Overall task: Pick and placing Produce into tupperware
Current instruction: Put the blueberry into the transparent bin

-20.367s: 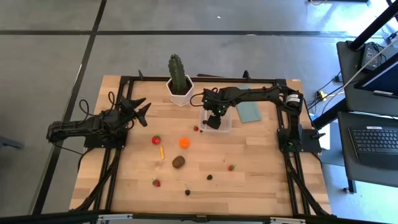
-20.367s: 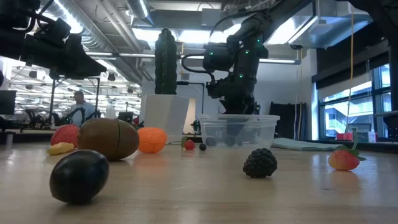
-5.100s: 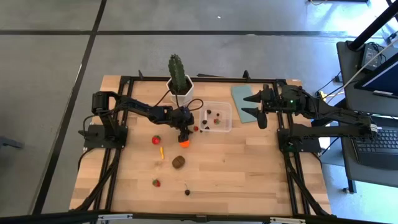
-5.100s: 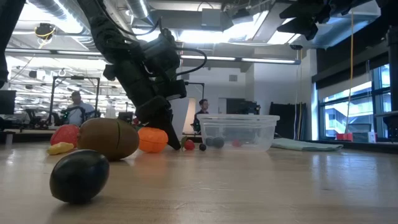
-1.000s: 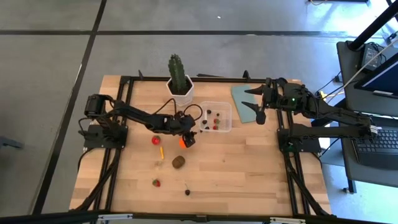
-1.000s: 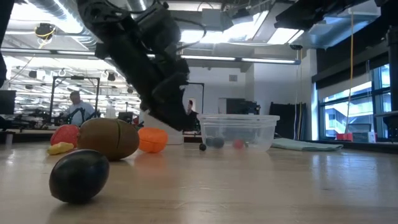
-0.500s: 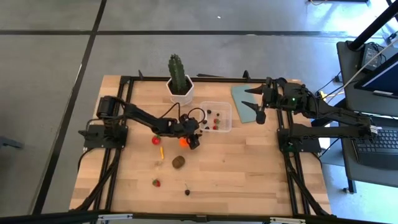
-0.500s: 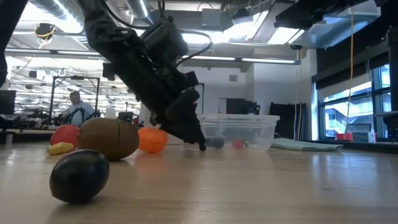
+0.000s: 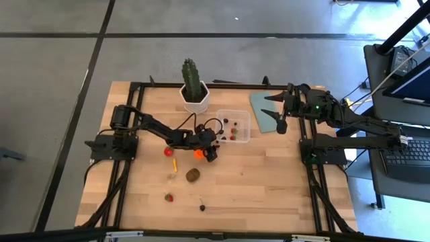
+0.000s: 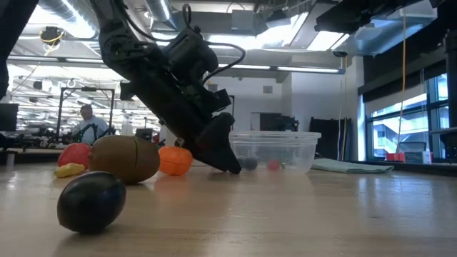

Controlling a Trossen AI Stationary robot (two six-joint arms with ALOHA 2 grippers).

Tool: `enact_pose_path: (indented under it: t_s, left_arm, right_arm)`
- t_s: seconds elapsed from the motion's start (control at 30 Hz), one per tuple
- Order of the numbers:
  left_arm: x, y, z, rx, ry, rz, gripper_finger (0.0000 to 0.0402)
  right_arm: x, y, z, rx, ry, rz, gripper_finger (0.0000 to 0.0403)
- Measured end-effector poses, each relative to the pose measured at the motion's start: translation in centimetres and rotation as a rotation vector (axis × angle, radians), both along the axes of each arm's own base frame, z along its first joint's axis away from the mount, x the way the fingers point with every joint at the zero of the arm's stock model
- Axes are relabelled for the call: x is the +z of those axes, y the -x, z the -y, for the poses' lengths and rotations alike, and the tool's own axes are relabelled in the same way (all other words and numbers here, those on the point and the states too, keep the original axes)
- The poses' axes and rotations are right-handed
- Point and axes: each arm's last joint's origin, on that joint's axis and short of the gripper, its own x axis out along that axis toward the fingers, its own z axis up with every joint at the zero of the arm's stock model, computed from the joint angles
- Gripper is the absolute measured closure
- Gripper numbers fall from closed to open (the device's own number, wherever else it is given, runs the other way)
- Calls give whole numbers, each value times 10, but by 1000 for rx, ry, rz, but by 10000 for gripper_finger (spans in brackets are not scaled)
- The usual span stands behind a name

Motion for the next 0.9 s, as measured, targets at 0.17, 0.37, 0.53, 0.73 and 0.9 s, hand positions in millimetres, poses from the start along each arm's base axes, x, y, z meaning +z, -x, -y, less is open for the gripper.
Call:
enact_pose_path:
  t_s: [0.17,0.37,0.53,0.73,0.9]
  left_arm:
    - [0,0,0,2,-1,-2,205]
    - [0,-1,-1,2,-3,6,248]
    - [0,-1,-1,-2,-1,19,271]
    - [0,-1,-1,-5,2,22,288]
    - [0,-2,-1,-7,3,23,307]
  right_arm:
    - [0,0,0,0,0,1,164]
    - [0,0,0,0,0,1,164]
    - [0,0,0,-1,0,0,164]
    - [0,0,0,-1,0,0,164]
    - [0,0,0,-3,1,0,164]
